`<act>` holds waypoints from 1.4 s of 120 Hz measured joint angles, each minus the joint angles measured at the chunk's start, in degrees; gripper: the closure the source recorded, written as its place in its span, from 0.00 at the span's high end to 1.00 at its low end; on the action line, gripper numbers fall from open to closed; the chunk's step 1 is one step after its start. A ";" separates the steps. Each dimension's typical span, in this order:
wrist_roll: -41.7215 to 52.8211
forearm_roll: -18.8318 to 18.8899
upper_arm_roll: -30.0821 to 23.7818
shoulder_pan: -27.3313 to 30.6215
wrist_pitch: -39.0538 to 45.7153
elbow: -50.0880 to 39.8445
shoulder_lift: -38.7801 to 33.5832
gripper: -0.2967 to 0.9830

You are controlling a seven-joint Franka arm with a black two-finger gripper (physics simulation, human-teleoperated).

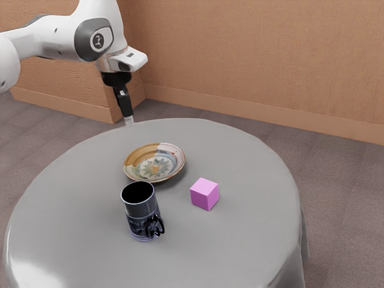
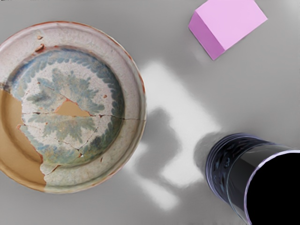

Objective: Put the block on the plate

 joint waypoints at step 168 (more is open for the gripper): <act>-37.62 -7.28 -0.20 -13.44 20.04 2.19 24.13 0.77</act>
